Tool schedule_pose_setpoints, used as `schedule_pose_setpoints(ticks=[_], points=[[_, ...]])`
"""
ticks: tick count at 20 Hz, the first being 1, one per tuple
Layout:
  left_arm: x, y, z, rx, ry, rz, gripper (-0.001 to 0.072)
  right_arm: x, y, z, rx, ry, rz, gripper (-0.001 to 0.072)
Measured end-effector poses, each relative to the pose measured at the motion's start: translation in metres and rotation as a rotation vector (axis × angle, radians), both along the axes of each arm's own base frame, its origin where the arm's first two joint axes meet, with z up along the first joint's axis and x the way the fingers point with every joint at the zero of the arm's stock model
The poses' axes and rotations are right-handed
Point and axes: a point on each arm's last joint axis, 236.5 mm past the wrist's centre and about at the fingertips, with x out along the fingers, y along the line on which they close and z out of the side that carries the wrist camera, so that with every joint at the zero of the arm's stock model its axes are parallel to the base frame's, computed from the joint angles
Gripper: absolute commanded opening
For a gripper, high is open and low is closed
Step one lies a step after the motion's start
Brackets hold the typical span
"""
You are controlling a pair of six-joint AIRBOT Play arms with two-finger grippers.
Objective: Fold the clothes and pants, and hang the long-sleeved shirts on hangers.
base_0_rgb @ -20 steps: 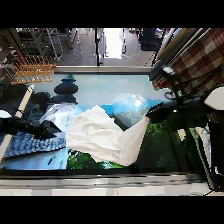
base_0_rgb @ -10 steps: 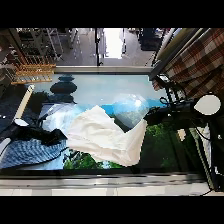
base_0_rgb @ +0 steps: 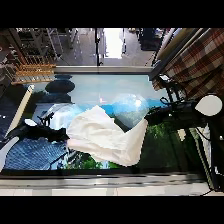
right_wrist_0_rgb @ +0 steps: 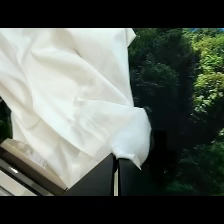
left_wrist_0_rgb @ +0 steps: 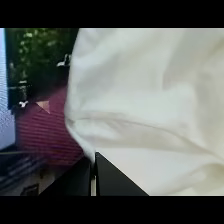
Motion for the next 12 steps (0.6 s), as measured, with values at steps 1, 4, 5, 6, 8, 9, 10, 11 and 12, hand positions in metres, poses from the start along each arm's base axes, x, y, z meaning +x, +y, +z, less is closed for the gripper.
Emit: schedule_pose_setpoints(ticks=[1,4,5,6,8,9,10,11,12], points=[[0.005,-0.002,0.022,-0.049,-0.033,-0.007,0.0007,0.001,-0.007,0.01,-0.024,-0.037,-0.011,0.0017],[0.035,0.002,0.14,-0.264,-0.274,0.025,0.0006,-0.001,-0.026,0.063,-0.067,-0.201,-0.047,0.0017],[0.043,0.005,0.196,-0.352,-0.393,0.043,0.0006,-0.004,-0.031,0.09,-0.068,-0.279,-0.061,0.0017],[0.046,0.011,0.261,-0.436,-0.539,0.059,0.0007,-0.009,-0.035,0.12,-0.063,-0.364,-0.075,0.0017],[0.025,0.02,0.392,-0.592,-0.845,0.065,0.0007,-0.027,-0.042,0.179,-0.042,-0.53,-0.098,0.0017],[0.002,0.022,0.454,-0.672,-0.996,0.058,0.0007,-0.039,-0.046,0.207,-0.031,-0.606,-0.109,0.0017],[-0.032,0.023,0.519,-0.764,-1.162,0.043,0.0007,-0.054,-0.051,0.235,-0.019,-0.688,-0.121,0.0017],[-0.069,0.023,0.572,-0.848,-1.31,0.017,0.0007,-0.069,-0.054,0.26,-0.007,-0.761,-0.131,0.0017],[-0.115,0.024,0.622,-0.943,-1.463,-0.016,0.0007,-0.086,-0.059,0.283,0.004,-0.828,-0.141,0.0017]])
